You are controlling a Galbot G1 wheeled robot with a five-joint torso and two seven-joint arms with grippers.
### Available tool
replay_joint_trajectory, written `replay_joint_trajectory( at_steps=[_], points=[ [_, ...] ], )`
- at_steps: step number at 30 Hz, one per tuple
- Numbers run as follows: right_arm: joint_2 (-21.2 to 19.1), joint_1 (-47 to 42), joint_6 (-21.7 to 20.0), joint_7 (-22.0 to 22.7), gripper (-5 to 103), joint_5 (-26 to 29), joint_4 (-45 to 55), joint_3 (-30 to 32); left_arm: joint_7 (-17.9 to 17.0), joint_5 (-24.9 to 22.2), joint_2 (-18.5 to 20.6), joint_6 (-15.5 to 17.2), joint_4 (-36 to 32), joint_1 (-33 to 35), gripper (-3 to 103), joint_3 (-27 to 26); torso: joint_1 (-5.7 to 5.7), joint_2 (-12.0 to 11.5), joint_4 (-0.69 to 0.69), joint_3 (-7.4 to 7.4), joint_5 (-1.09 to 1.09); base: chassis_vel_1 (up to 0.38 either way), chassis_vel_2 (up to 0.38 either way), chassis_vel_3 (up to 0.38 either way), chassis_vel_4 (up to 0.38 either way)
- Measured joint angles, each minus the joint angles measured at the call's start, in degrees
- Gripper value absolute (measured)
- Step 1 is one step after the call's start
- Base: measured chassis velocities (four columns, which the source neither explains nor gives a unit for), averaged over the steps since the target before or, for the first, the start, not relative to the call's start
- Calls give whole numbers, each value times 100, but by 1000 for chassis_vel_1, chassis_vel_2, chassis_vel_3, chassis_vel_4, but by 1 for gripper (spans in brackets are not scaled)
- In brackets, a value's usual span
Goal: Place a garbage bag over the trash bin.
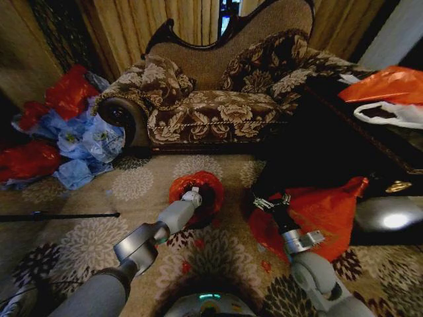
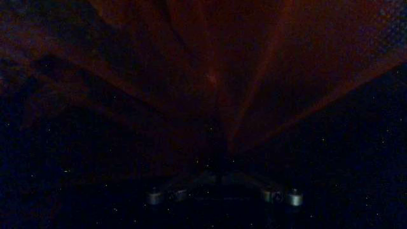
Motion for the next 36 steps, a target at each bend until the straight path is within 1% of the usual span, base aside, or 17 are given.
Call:
replay_joint_trajectory(
  at_steps=[5, 8, 10, 12, 16, 17, 20, 21, 25, 26, 27, 30, 31, 33, 34, 35, 36],
  points=[
    [-24, 9, 0, 13, 100, 5, -27, 14, 1, -78, 49, -1, -107, 12, 0, -81, 0, 0, -1, 0, -1, 0, 0, 0, 0],
    [-35, 23, 0, 16, 100, 13, -52, 19, -79, -271, 211, 84, -409, 58, -3, -58, 0, 0, 0, 0, 0, 0, 0, 0, 0],
    [-31, 78, 0, 16, 100, 16, -101, -13, -235, -587, 449, 222, -874, 132, 8, -15, 0, 0, 1, 0, -1, 0, 0, 0, 0],
    [-26, 108, 0, 15, 100, 15, -121, -35, -317, -726, 538, 246, -1071, 167, 8, -9, 0, 0, 2, 0, 1, 0, 0, 0, 0],
    [-21, 191, -2, 6, 100, 10, -184, -92, -645, -1351, 932, 260, -1949, 340, 29, 45, 0, 0, 0, 0, 0, 0, 0, 0, 0],
    [-21, 191, -2, 6, 100, 10, -184, -92, -645, -1351, 932, 260, -1949, 340, 29, 45, 0, 0, 0, 0, 0, 0, 0, 0, 0],
    [-39, 195, 4, -35, 100, 9, -249, -109, -976, -1804, 1344, 264, -2909, 487, 41, 106, 0, 0, 1, 0, -1, 0, 0, 0, 0],
    [-39, 195, 4, -35, 100, 9, -249, -109, -976, -1804, 1344, 264, -2909, 487, 41, 106, 0, 0, 1, 0, -1, 0, 0, 0, 0],
    [-34, 247, 19, -76, 100, -5, -352, -173, -1436, -2461, 1981, 272, -4255, 652, 63, 91, 0, 0, -1, 0, 0, 0, 0, 0, 0],
    [-34, 247, 19, -76, 100, -5, -352, -173, -1436, -2461, 1981, 272, -4255, 652, 63, 91, 0, 0, -1, 0, 0, 0, 0, 0, 0],
    [-34, 265, 20, -85, 100, -7, -379, -191, -1545, -2643, 2181, 273, -4598, 692, 63, 74, 0, 0, 0, 0, 0, 0, 0, 0, 0],
    [-54, 356, 22, -109, 100, -8, -481, -247, -1798, -2935, 2829, 275, -5650, 886, 79, -118, 0, 0, -1, 0, -1, 0, 0, 0, 0],
    [-54, 356, 22, -109, 100, -8, -481, -247, -1798, -2935, 2829, 275, -5650, 886, 79, -118, 0, 0, -1, 0, -1, 0, 0, 0, 0],
    [-71, 416, 25, -120, 100, -8, -544, -263, -1710, -2813, 3325, 277, -6385, 1146, 90, -476, 0, 0, 0, 0, -3, 0, 0, 0, 0],
    [-71, 434, 26, -129, 100, -8, -564, -268, -1517, -2728, 3573, 276, -6778, 1321, 90, -755, 0, 0, 0, 0, -1, 0, 0, 0, 0],
    [-71, 434, 26, -129, 100, -8, -564, -268, -1517, -2728, 3573, 276, -6778, 1321, 90, -755, 0, 0, 0, 0, -1, 0, 0, 0, 0],
    [-71, 444, 28, -136, 100, -9, -588, -276, -1159, -2576, 3870, 182, -7222, 1569, 95, -1107, 0, 0, 1, -1, 0, 0, 0, 0, 0]
  ],
)
